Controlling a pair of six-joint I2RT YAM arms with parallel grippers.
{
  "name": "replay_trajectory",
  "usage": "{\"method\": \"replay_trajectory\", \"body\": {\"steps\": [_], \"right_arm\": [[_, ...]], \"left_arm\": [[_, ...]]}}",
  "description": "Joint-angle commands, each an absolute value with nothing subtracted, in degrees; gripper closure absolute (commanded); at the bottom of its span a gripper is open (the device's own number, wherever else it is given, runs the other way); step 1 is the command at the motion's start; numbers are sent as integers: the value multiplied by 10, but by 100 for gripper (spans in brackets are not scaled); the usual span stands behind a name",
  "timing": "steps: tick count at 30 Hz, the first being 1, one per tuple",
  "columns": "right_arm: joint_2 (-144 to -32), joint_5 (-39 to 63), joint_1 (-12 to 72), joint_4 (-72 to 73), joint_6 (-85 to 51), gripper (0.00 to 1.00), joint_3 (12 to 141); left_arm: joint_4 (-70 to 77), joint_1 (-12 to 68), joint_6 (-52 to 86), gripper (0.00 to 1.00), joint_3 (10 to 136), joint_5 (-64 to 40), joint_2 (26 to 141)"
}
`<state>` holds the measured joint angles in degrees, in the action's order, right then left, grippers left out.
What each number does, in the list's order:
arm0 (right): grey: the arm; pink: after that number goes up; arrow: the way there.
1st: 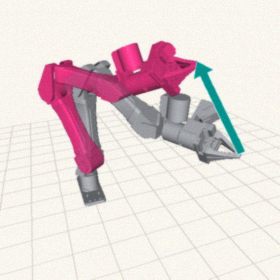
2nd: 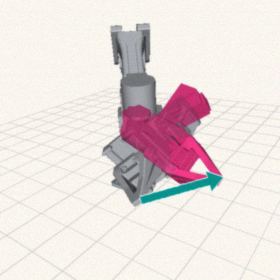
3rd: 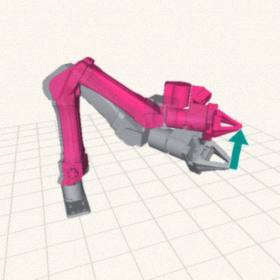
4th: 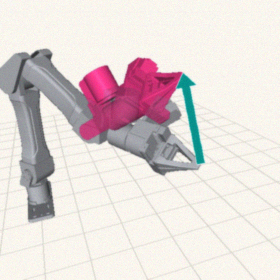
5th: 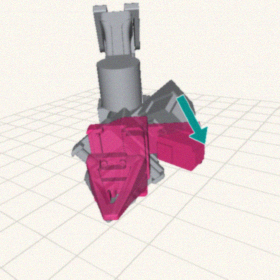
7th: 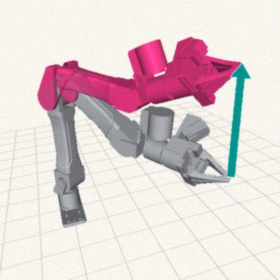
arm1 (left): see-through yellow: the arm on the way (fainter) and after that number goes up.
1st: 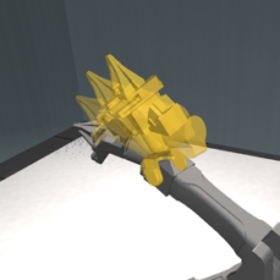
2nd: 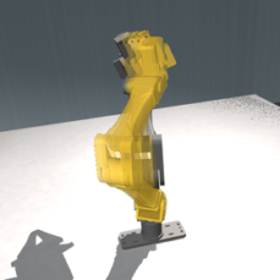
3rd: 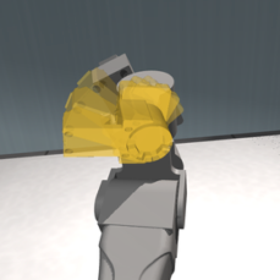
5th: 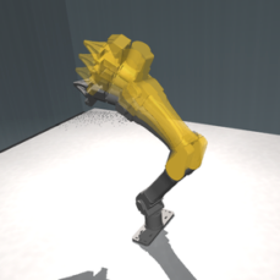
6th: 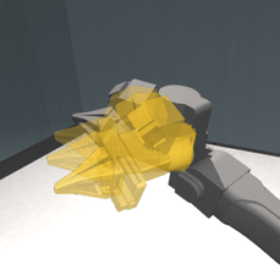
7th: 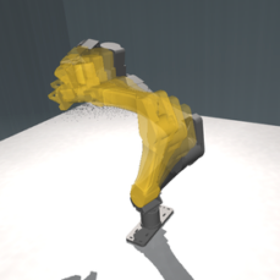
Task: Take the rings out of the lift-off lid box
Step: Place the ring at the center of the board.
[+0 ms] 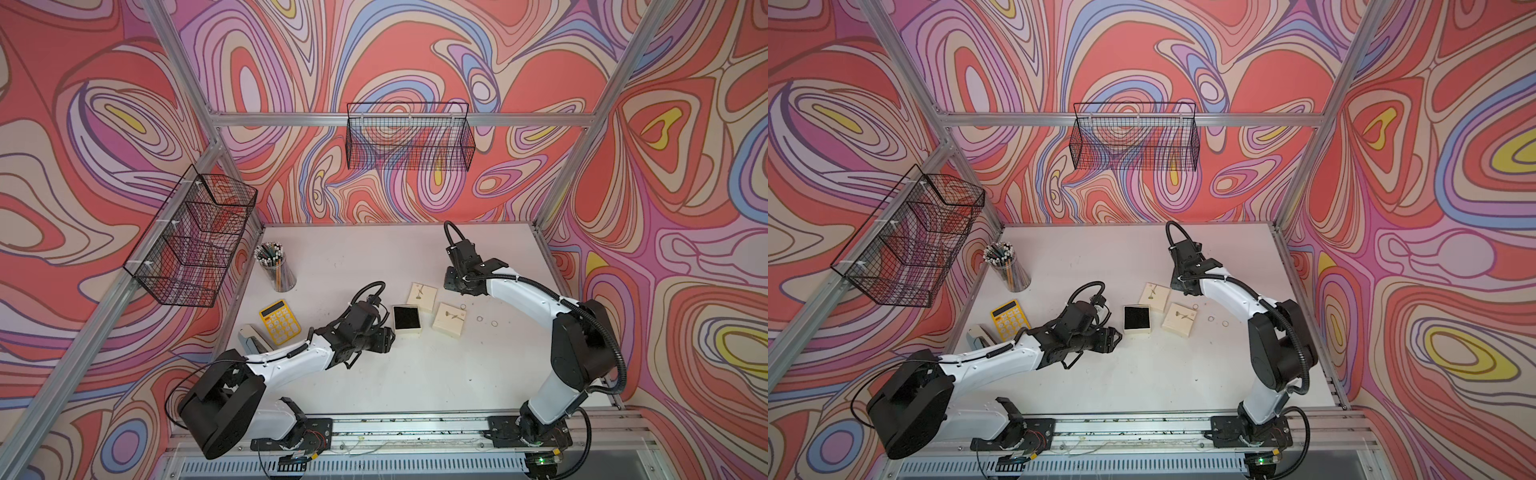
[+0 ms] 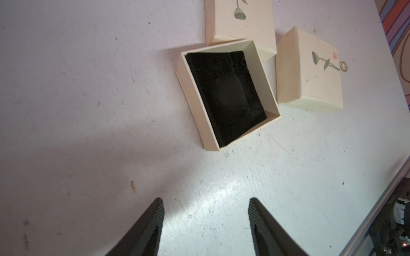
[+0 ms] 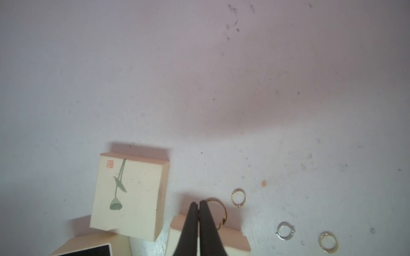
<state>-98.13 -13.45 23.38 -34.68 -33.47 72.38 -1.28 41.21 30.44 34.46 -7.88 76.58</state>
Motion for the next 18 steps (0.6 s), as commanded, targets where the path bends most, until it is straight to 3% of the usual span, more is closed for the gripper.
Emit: {"method": "replay_trajectory", "body": {"steps": [1, 15, 17, 18], "right_arm": [[-1001, -137, 208, -336, -318, 100, 712], [-1068, -71, 194, -292, -318, 100, 703], [-1067, -72, 194, -297, -322, 93, 703], [-1067, -73, 194, -302, -321, 83, 706]], "left_arm": [[-16, 410, 294, 35, 360, -70, 753], [-39, 407, 271, 35, 360, -48, 711], [-42, 407, 271, 35, 357, -46, 705], [-43, 407, 270, 35, 357, -45, 703]]}}
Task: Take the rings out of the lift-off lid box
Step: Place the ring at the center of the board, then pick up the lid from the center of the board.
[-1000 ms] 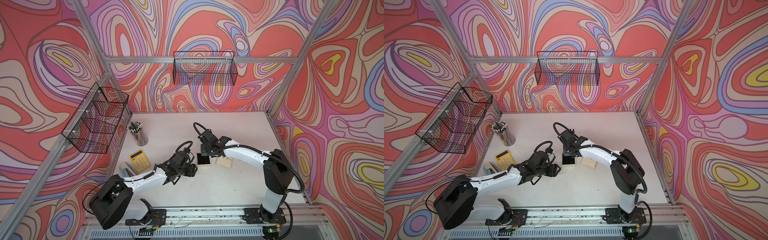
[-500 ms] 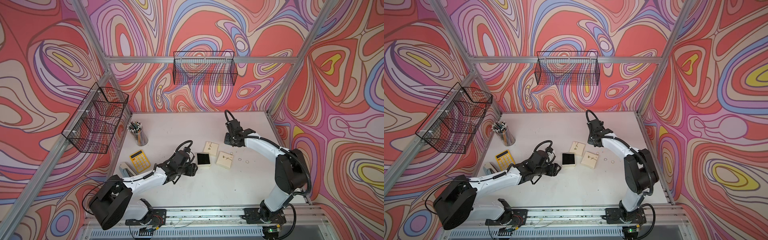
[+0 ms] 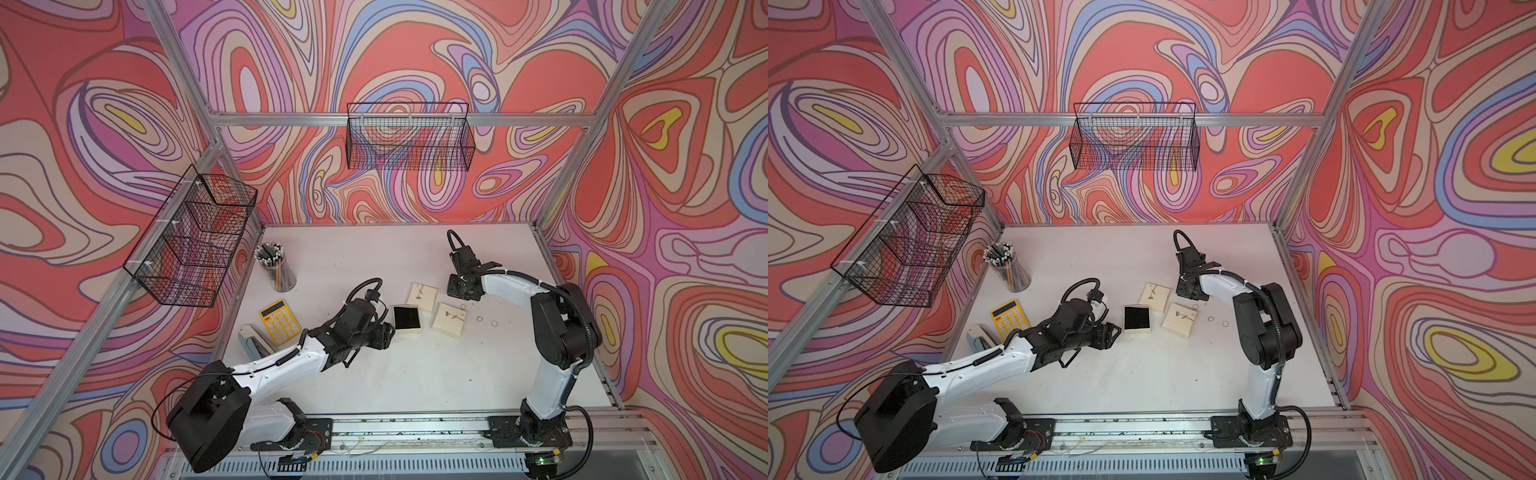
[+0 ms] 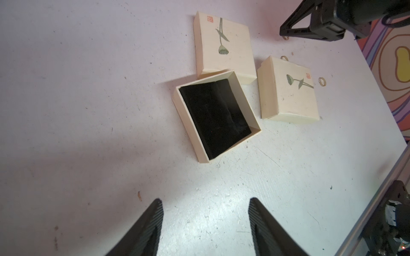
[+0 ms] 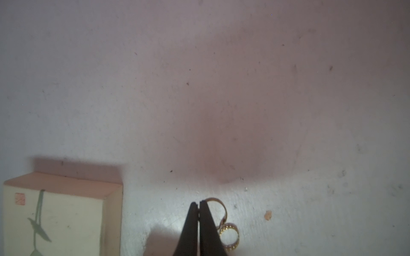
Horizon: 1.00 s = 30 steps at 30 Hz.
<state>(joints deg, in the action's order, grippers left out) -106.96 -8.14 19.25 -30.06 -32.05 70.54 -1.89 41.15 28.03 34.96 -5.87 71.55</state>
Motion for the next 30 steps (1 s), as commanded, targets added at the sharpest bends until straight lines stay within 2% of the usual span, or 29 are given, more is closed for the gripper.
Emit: {"method": "replay_trajectory", "body": {"steps": [1, 3, 4, 7, 13, 18, 20, 30], "right_arm": [[-1066, -73, 194, -303, -321, 71, 705], [-1058, -70, 194, -303, -318, 43, 704], [-1052, -68, 195, -300, -317, 34, 702], [-1037, -60, 195, -301, -317, 22, 702], [-1053, -49, 256, -344, -302, 15, 758], [-1074, -3, 291, -348, -358, 13, 788], [-1084, -10, 305, -359, -384, 9, 803], [-1146, -54, 316, -422, -444, 6, 844]], "left_arm": [[-45, 407, 271, 35, 356, -45, 700], [-47, 406, 270, 35, 356, -44, 696], [-47, 406, 270, 35, 355, -43, 694], [-51, 404, 269, 35, 354, -41, 690], [-57, 397, 267, 33, 354, -37, 681], [-61, 392, 263, 29, 356, -37, 679], [-63, 392, 262, 26, 355, -37, 678], [-72, 390, 248, 13, 341, -20, 646]]}}
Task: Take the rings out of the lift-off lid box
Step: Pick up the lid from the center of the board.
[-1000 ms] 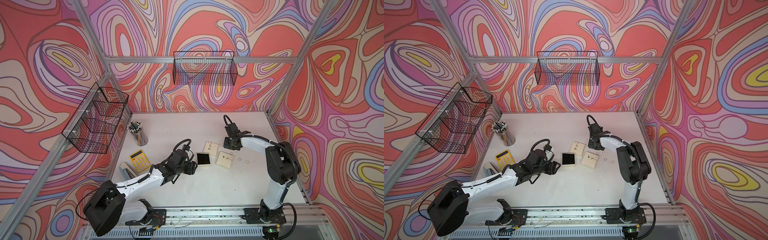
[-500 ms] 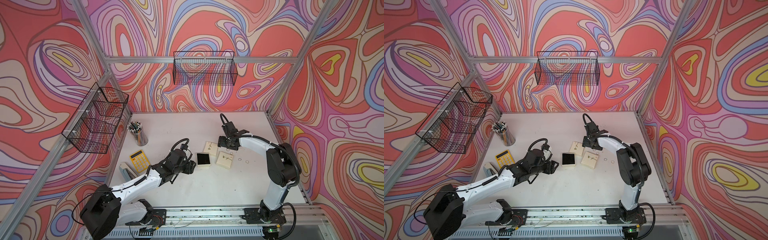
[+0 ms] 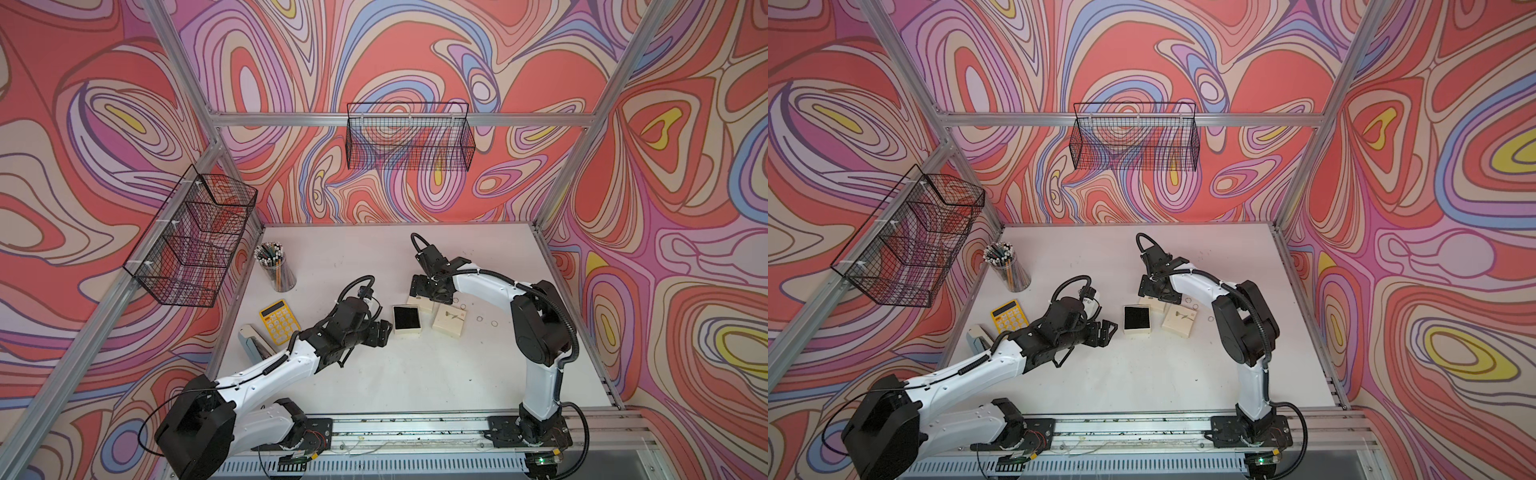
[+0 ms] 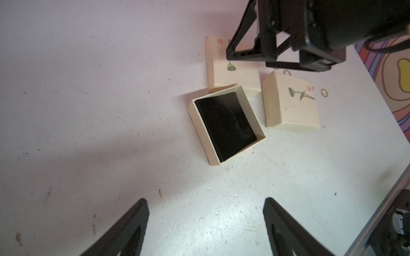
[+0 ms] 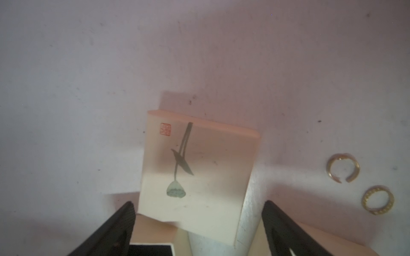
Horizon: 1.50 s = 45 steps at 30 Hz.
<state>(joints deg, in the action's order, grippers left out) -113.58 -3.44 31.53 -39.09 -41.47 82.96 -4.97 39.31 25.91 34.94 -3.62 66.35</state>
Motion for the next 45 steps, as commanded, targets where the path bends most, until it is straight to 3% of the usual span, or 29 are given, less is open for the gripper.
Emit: {"method": "replay_trajectory", "body": {"steps": [1, 9, 23, 26, 33, 45], "right_arm": [[-1151, -50, 316, -420, -447, 4, 847], [-1182, -11, 319, -386, -458, 2, 871], [-1255, -134, 358, -490, -440, 2, 963], [-1257, -130, 359, -477, -439, 5, 957], [-1260, -151, 358, -471, -420, 28, 957], [-1157, -162, 358, -476, -390, 32, 946]], "left_arm": [[-71, 390, 249, 12, 336, -18, 640], [-64, 388, 254, 10, 316, -19, 625], [-56, 384, 262, 10, 301, -19, 616], [-56, 383, 264, 9, 301, -19, 615], [-61, 382, 264, 9, 301, -17, 619], [-86, 325, 278, 3, 305, -69, 594]]}}
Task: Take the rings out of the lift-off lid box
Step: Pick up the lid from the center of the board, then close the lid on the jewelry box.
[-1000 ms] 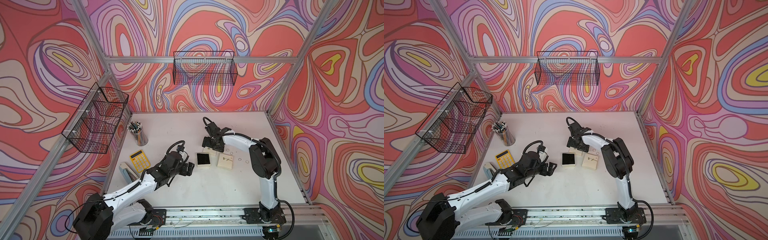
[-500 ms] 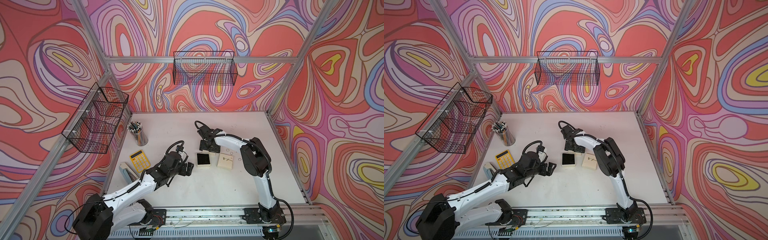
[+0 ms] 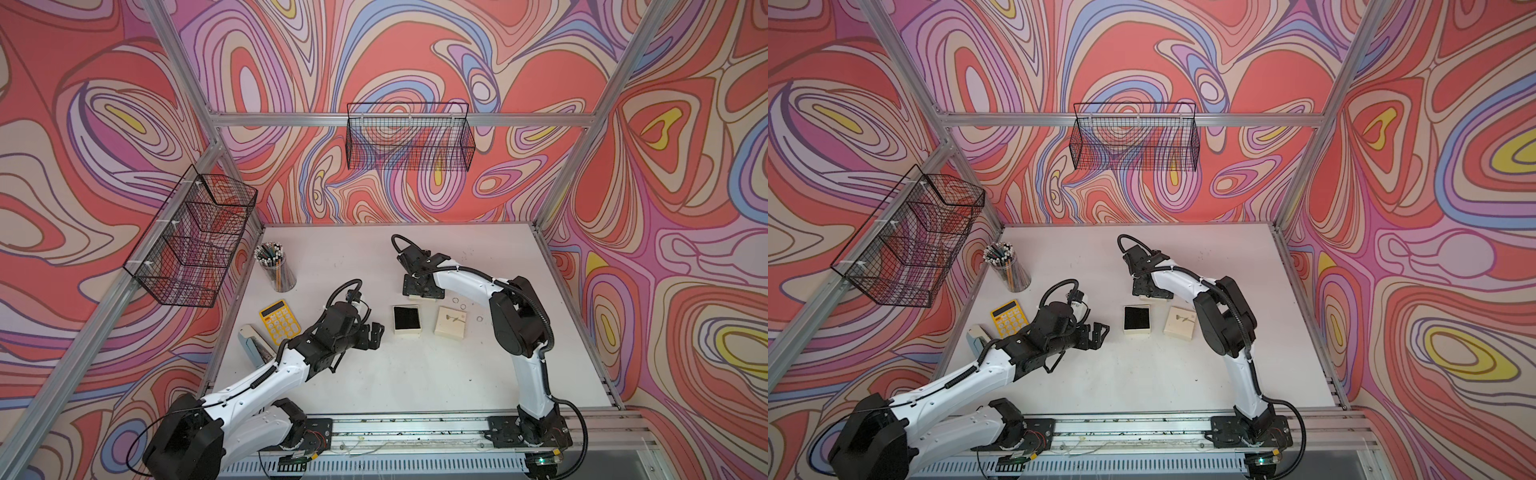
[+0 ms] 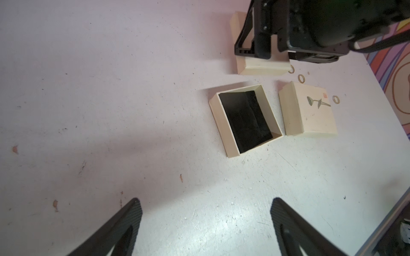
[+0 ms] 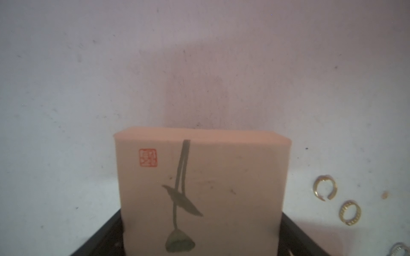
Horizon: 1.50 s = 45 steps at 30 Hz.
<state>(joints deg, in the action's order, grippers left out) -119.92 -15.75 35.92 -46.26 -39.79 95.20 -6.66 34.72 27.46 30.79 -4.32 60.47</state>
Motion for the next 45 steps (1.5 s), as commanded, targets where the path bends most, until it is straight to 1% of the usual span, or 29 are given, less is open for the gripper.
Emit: {"method": "replay_trajectory", "body": {"steps": [1, 4, 8, 12, 24, 35, 45], "right_arm": [[-1150, -157, 359, -481, -390, 32, 943], [-1122, -136, 365, -480, -391, 32, 922], [-1105, -117, 386, -477, -397, 32, 898], [-1120, -118, 405, -504, -393, 32, 905], [-1127, -81, 448, -479, -426, 30, 861], [-1143, -83, 465, -478, -438, 27, 862], [-1156, -89, 467, -476, -438, 27, 866]], "left_arm": [[-89, 316, 277, 3, 307, -75, 593], [-98, 291, 278, 2, 313, -88, 592], [-85, 283, 290, 0, 311, -92, 590], [-66, 276, 301, 0, 310, -98, 601], [-54, 275, 299, 0, 308, -108, 618], [-50, 276, 302, 0, 302, -115, 619], [-45, 276, 305, 0, 301, -121, 618]]}}
